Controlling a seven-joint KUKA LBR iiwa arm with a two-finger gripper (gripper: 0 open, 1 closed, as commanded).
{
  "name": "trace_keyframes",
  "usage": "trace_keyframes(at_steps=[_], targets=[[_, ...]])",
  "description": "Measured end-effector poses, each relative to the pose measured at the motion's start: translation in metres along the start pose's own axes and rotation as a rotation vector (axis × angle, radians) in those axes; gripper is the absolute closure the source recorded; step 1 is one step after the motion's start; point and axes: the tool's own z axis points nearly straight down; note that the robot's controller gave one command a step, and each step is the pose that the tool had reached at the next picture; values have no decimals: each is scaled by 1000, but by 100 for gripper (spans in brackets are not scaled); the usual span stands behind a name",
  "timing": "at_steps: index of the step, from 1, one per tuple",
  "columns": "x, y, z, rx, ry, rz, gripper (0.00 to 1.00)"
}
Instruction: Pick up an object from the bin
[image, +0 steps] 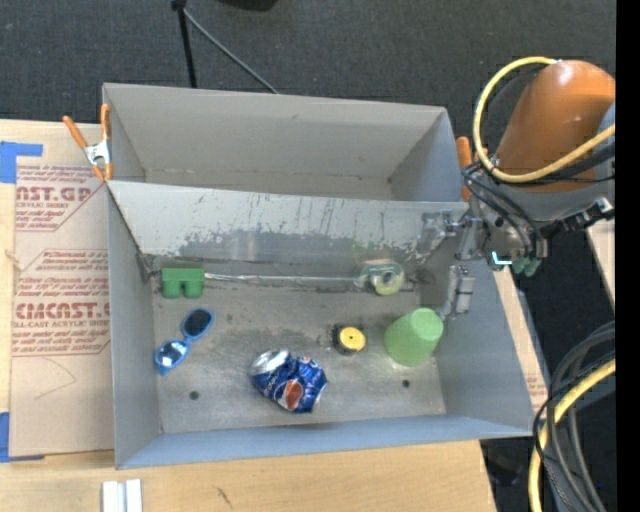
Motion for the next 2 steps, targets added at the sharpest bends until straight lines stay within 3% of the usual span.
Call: trace_keyframes(at_steps=[1, 2], targets=[[21, -6, 92, -1, 2, -37, 0], [48, -5, 169, -2, 3, 7, 0]])
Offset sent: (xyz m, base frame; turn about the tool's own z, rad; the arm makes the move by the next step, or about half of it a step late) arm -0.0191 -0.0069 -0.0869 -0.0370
